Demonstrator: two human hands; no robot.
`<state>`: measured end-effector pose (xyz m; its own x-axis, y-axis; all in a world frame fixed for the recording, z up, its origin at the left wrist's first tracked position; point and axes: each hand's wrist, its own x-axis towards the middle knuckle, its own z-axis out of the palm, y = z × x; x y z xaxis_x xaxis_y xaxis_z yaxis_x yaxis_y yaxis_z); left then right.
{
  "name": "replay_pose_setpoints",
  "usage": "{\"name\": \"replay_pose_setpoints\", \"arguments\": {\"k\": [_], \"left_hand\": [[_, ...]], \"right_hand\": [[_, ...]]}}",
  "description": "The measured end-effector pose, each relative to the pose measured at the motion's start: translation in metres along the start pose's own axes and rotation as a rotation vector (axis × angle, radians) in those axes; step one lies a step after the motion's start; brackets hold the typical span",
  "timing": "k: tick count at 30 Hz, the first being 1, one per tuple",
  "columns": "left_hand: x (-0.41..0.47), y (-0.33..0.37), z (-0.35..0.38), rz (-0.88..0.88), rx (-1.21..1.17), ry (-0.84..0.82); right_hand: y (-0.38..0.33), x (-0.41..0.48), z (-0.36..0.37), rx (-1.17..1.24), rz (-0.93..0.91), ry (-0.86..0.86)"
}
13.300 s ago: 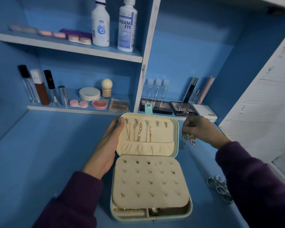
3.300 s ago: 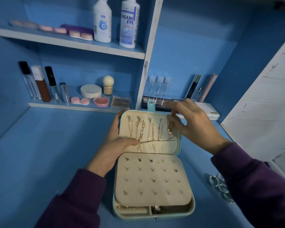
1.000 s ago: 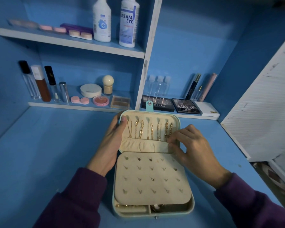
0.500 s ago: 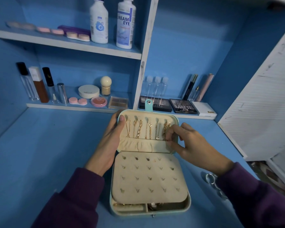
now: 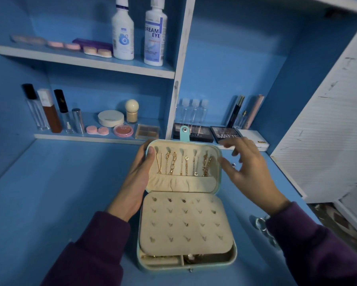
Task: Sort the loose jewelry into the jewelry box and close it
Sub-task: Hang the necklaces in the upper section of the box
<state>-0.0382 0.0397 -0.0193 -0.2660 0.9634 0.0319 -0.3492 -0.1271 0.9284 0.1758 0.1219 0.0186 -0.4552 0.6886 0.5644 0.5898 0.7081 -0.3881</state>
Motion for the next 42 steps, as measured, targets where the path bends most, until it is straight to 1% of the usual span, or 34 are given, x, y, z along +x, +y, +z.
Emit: {"name": "replay_pose_setpoints", "arguments": {"k": [1, 2, 4, 5, 7, 8, 15, 17, 23, 26, 30, 32, 36, 42], "left_hand": [[0.0, 0.0, 0.0, 0.0, 0.0, 0.002], [0.0, 0.0, 0.0, -0.002, -0.002, 0.004], [-0.001, 0.0, 0.001, -0.002, -0.004, 0.007], [-0.001, 0.0, 0.001, 0.001, -0.01, 0.01], [-0.002, 0.001, 0.001, 0.002, -0.02, 0.013], [-0.002, 0.001, 0.001, 0.0, -0.026, 0.012], [-0.001, 0.002, 0.005, 0.003, -0.024, 0.087], [-0.001, 0.001, 0.006, 0.012, -0.027, 0.103], [-0.001, 0.0, 0.006, 0.032, -0.014, 0.133], [-0.001, 0.0, 0.006, 0.049, -0.007, 0.149], [-0.001, 0.002, 0.007, 0.079, 0.026, 0.17], [-0.001, 0.002, 0.007, 0.099, 0.033, 0.196], [0.0, 0.001, 0.009, 0.143, 0.085, 0.239], [-0.004, 0.007, 0.013, 0.16, 0.134, 0.156]], "right_hand": [[0.001, 0.004, 0.0, 0.064, 0.085, -0.03], [0.0, 0.008, 0.0, 0.183, 0.201, -0.087], [-0.003, 0.013, 0.002, 0.511, 0.434, -0.212], [-0.004, 0.013, 0.005, 0.65, 0.501, -0.245], [-0.003, 0.012, 0.014, 0.834, 0.547, -0.22], [-0.003, 0.011, 0.019, 0.888, 0.555, -0.191], [-0.012, 0.009, 0.037, 1.116, 0.63, 0.02], [-0.015, 0.01, 0.04, 1.119, 0.632, 0.057], [-0.019, 0.011, 0.042, 0.962, 0.572, 0.113], [-0.019, 0.01, 0.039, 0.913, 0.504, 0.08], [-0.02, 0.009, 0.034, 0.882, 0.443, -0.032], [-0.022, 0.009, 0.036, 0.845, 0.439, -0.03], [-0.024, 0.009, 0.039, 0.851, 0.416, -0.004], [-0.026, 0.009, 0.041, 0.88, 0.426, 0.058]]}}
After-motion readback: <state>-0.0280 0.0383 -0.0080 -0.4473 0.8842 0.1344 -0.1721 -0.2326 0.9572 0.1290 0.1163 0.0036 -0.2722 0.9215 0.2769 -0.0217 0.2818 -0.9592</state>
